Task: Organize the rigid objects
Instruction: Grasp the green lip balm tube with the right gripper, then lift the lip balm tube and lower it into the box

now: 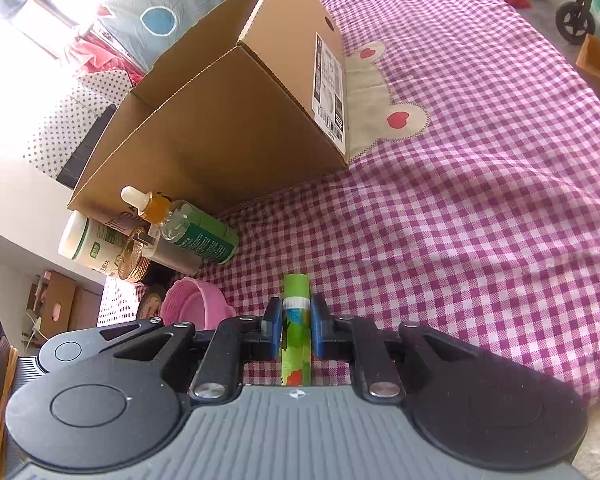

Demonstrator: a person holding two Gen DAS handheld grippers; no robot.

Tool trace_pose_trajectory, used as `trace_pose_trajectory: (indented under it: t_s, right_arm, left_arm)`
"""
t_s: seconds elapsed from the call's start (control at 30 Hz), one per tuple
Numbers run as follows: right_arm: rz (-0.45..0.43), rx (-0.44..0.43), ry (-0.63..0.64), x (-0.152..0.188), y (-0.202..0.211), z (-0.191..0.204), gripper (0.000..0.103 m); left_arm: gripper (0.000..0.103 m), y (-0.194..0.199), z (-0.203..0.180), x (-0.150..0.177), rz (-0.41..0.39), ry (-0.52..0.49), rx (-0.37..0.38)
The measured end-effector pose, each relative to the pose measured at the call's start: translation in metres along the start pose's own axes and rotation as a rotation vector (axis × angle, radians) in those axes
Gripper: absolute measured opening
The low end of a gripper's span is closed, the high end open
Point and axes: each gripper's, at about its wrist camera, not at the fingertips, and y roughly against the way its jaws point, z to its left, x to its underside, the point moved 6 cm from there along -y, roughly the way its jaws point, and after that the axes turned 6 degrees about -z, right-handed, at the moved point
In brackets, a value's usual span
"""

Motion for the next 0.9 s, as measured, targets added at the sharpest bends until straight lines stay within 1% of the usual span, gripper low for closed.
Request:
trace_pose_trajectory:
  t_s: [0.1,0.3,0.43,0.57,0.7,0.9]
  right_arm:
    - [-0.009,-0.007,-0.022,0.0,0.002,-0.004,0.016]
    - [-0.023,-0.019,-0.025,0.002,0.002,-0.004,0.016]
    - [-0.036,-0.054,-0.054,0.006,0.003,-0.007,0.016]
    - [-0.048,-0.093,-0.099,0.007,0.008,-0.011,0.016]
    - [-0.082,-0.106,-0.088,0.005,0.024,-0.003,0.016]
    - [-0.153,-0.137,-0.032,-0.009,0.053,0.029,0.016]
  left_arm:
    - [0.054,-0.006,-0.003,-0.004,-0.007,-0.01,-0.007]
    - [0.053,-0.011,-0.004,-0.009,-0.014,-0.003,-0.033]
    - [0.053,-0.009,-0.006,-0.013,-0.009,0.001,-0.04]
    - [0.052,-0.002,-0.008,-0.016,-0.021,0.002,-0.041]
    - [0.052,0.011,-0.013,-0.021,-0.054,-0.009,-0.048]
    - [0.052,0.05,-0.015,-0.037,-0.159,-0.028,-0.071]
